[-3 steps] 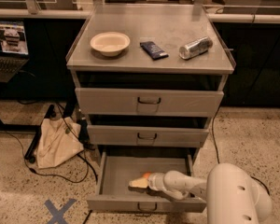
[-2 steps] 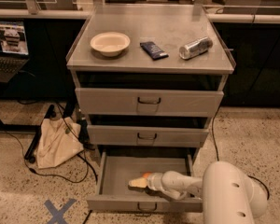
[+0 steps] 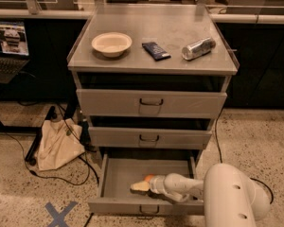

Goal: Pick orange from bottom drawer and place on counter

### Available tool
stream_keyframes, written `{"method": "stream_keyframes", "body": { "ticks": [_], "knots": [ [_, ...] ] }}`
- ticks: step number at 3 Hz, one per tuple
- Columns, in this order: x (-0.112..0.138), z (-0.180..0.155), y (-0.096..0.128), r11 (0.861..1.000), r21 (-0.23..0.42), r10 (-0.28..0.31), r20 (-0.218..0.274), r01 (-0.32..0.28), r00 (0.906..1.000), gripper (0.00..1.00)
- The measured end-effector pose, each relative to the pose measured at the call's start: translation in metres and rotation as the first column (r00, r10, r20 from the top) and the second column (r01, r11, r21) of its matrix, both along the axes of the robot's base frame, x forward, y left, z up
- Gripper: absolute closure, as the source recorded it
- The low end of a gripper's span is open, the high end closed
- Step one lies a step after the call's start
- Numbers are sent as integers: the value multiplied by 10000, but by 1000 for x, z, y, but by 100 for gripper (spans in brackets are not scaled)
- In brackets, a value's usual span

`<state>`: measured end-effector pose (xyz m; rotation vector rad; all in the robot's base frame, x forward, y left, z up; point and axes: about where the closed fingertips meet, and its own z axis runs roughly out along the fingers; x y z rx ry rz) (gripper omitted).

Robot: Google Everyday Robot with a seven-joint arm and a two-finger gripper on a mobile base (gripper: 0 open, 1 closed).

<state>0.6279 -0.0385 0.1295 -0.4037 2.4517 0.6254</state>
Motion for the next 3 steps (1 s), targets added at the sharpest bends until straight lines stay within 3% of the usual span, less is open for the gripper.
{"method": "stream_keyframes", "body": {
  "ticks": [1,3],
  "knots": [
    [0,0,0,10000,4,5,-2,-5,10000,0],
    [0,0,0,10000,4,5,-3,-5,10000,42]
  ]
}}
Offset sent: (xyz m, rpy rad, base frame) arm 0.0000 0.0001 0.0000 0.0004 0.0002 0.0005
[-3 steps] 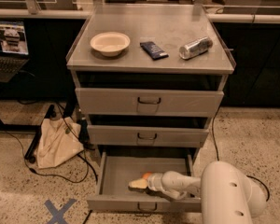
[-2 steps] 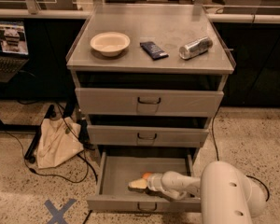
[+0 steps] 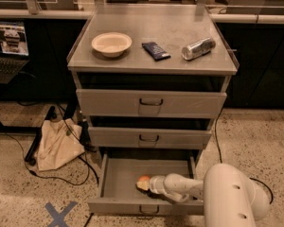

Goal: Pick orange from bottom drawer and place on counter

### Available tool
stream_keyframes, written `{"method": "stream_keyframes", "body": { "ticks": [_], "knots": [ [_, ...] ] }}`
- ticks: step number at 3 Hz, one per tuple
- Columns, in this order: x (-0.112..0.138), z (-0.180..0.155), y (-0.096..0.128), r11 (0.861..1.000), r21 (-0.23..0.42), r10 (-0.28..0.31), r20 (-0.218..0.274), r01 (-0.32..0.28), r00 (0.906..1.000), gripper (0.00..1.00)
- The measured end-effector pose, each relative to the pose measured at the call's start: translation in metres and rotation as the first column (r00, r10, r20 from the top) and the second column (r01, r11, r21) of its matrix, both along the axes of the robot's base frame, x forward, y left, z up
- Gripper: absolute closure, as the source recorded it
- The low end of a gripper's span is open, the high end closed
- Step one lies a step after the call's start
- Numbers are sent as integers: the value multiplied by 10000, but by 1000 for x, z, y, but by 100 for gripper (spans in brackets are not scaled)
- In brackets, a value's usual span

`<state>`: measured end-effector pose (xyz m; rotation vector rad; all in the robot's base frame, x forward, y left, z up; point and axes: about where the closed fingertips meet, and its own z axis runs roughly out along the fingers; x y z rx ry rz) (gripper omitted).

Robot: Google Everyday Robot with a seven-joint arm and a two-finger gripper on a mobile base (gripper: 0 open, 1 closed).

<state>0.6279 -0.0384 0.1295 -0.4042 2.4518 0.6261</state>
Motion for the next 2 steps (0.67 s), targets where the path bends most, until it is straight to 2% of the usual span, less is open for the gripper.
{"method": "stream_keyframes", "body": {
  "ticks": [2],
  "knots": [
    [0,0,0,10000,0,1,-1,-1,10000,88]
  ]
}}
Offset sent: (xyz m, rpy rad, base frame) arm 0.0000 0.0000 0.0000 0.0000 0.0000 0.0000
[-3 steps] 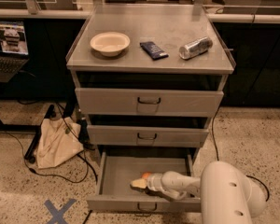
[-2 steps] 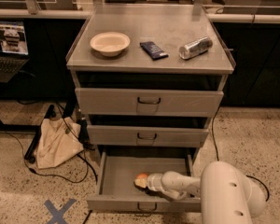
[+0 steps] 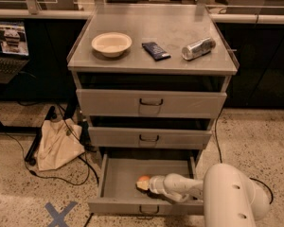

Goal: Pick orange from bottom drawer and place on counter

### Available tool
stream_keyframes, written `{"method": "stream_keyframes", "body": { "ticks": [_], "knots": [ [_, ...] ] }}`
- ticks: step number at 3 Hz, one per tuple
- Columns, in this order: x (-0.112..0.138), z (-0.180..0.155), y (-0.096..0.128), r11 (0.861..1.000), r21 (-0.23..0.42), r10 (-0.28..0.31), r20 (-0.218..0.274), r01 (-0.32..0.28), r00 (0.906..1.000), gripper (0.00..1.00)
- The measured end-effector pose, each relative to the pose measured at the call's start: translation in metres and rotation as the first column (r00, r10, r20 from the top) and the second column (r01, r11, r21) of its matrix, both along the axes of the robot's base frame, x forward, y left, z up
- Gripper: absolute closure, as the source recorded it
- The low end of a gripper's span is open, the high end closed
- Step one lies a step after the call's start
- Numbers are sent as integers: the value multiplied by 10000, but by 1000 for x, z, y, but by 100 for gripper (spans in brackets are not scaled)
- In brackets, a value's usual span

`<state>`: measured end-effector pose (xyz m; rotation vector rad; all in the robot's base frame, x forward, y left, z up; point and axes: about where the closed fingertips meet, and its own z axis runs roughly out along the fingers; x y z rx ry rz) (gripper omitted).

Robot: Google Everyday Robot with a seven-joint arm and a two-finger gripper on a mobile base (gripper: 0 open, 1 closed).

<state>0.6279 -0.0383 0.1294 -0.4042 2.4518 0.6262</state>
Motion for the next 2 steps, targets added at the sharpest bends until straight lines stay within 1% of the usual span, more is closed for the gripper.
{"method": "stream_keyframes", "body": {
  "ticks": [1,2],
  "knots": [
    [0,0,0,10000,0,0,0,0,10000,100],
    [-5,27,12,9959,586,679,315,-696,9972,100]
  ]
}}
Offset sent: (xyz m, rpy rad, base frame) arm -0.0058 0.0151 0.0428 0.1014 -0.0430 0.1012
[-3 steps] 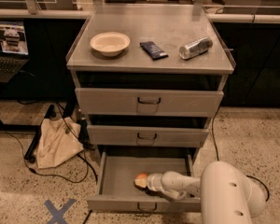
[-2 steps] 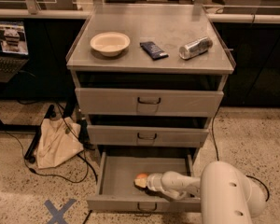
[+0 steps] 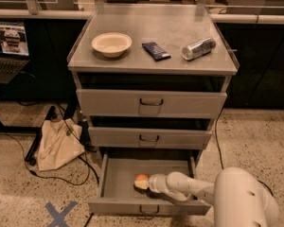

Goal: Pick orange from bottom drawer and place on counter

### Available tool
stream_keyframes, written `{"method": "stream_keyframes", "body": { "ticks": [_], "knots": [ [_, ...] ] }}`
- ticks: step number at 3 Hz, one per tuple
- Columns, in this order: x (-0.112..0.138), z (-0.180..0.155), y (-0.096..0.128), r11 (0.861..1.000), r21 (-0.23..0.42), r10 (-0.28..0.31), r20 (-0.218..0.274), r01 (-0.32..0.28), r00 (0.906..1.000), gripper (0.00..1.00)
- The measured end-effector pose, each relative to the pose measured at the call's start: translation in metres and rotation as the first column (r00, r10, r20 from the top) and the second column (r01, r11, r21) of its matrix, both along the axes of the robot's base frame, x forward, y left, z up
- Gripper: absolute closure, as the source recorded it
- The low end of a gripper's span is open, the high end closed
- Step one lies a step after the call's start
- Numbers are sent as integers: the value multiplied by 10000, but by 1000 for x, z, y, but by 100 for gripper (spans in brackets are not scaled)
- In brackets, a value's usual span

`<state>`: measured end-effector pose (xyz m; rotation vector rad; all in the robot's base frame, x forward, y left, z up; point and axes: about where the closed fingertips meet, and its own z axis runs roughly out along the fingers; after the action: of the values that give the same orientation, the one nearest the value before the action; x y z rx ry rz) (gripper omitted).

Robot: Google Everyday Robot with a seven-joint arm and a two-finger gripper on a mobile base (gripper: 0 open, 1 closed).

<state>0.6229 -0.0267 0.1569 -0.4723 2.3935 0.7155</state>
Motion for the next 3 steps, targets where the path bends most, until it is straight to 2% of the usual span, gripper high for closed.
{"method": "stream_keyframes", "body": {
  "ticks": [1,2,3],
  "knots": [
    [-11,33,3,9954,701,636,309,-657,9975,100],
    [-24,79,1,9870,1025,1157,793,-1236,9901,100],
    [-37,131,1,9820,965,1515,1083,-1621,9825,100]
  ]
}}
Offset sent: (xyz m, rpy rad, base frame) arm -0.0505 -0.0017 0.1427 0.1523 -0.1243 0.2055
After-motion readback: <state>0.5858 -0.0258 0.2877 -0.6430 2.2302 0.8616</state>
